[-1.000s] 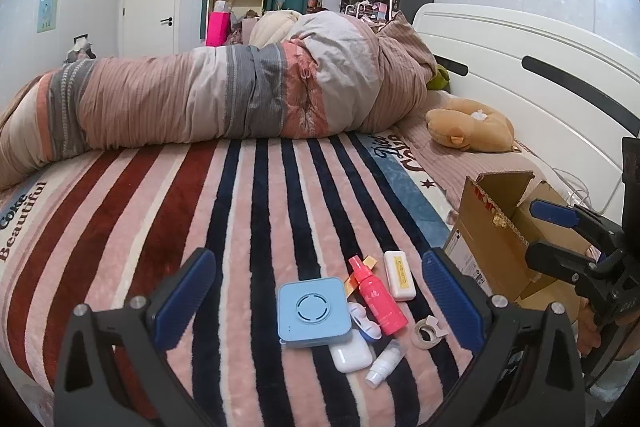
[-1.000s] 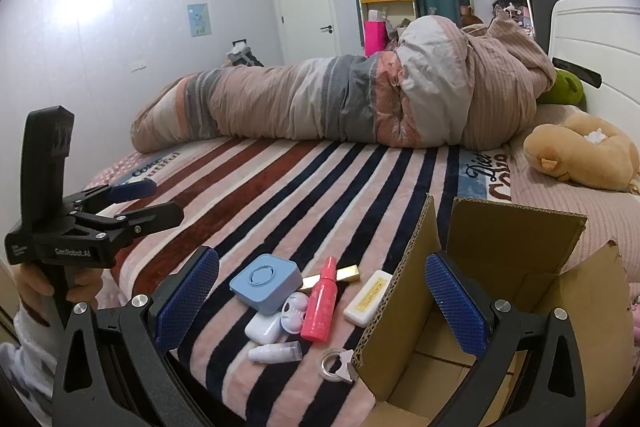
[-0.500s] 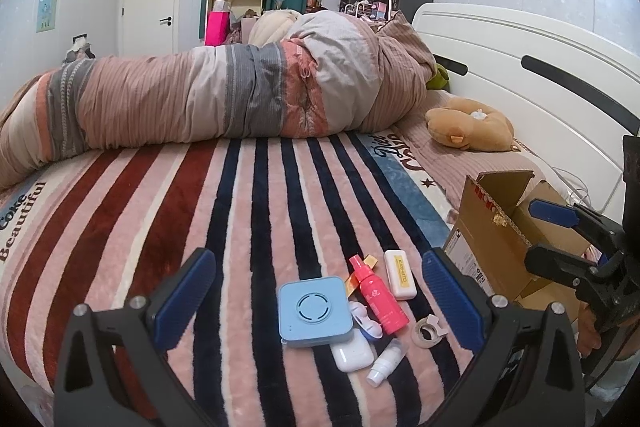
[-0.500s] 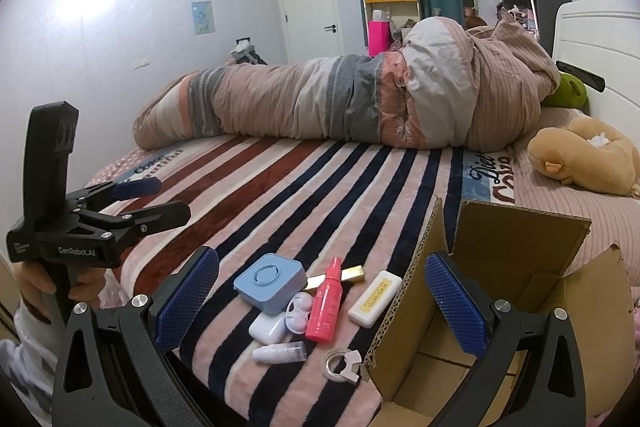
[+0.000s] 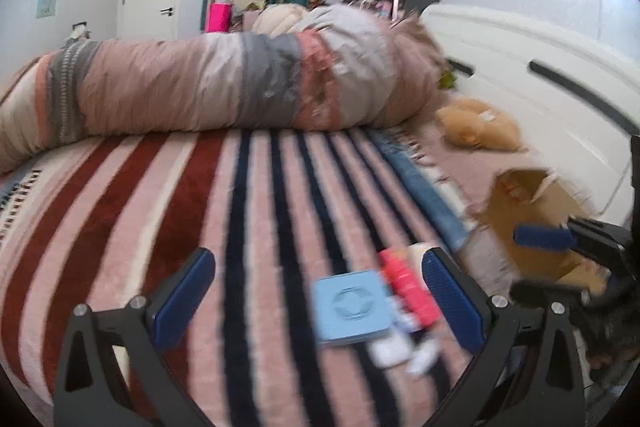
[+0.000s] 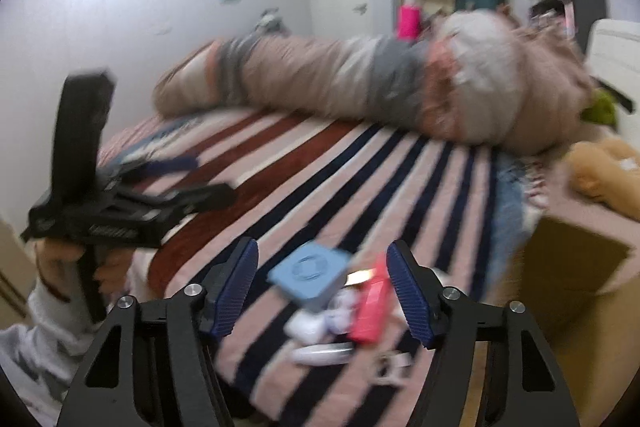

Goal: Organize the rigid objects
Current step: 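Grasp the light-blue square case with the right tool and lift it, then carry the blue case into the cardboard box and open the right tool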

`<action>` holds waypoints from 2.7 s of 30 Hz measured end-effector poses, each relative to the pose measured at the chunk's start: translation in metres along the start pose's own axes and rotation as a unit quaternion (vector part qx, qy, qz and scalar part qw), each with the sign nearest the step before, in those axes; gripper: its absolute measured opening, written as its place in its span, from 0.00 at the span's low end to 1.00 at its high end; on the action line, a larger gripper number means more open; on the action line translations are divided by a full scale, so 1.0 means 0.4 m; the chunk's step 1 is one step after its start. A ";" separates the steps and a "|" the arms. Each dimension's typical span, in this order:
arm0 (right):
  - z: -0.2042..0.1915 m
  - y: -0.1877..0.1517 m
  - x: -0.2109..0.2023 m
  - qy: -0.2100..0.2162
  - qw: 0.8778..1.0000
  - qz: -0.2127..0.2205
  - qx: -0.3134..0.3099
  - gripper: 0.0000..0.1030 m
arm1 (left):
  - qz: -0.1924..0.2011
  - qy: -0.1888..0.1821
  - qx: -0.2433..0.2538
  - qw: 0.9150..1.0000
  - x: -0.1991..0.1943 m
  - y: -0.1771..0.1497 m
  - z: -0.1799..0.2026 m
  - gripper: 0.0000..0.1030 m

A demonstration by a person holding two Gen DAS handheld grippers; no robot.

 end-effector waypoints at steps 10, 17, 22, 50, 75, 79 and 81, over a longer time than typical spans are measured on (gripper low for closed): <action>-0.076 -0.155 0.307 0.001 0.990 -0.129 0.060 0.69 | -0.068 -0.008 0.018 0.998 0.132 -0.101 -0.130 0.99; -0.052 -0.148 0.405 -0.065 0.986 -0.145 0.054 0.87 | -0.062 -0.014 0.007 0.998 0.166 -0.123 -0.203 0.99; -0.056 -0.131 0.497 -0.100 0.981 -0.159 0.039 0.90 | -0.060 0.000 0.006 0.998 0.160 -0.134 -0.258 0.99; 0.134 0.079 -0.036 -0.049 0.995 0.077 0.041 0.77 | -0.090 -0.369 0.053 0.924 0.094 0.174 0.449 0.40; 0.506 -0.114 -0.152 -0.133 0.985 -0.002 0.106 0.88 | -0.190 -0.323 0.136 0.917 0.265 0.145 0.733 0.66; 0.462 -0.079 -0.162 -0.163 0.983 0.008 0.079 0.89 | -0.142 -0.305 0.123 0.934 0.193 0.196 0.647 0.74; 0.427 -0.055 -0.168 -0.165 0.983 0.017 0.074 0.89 | -0.120 -0.284 0.114 0.945 0.160 0.209 0.569 0.74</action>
Point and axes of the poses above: each gripper's, at about its wrist camera, not at the fingertips, and x roughly the way its jaws point, z to its right, y to its top, the point moved 9 cm from there along x, roughly the way its jaws point, and after that the axes turned 6 degrees about -y, right-handed, at the moved point
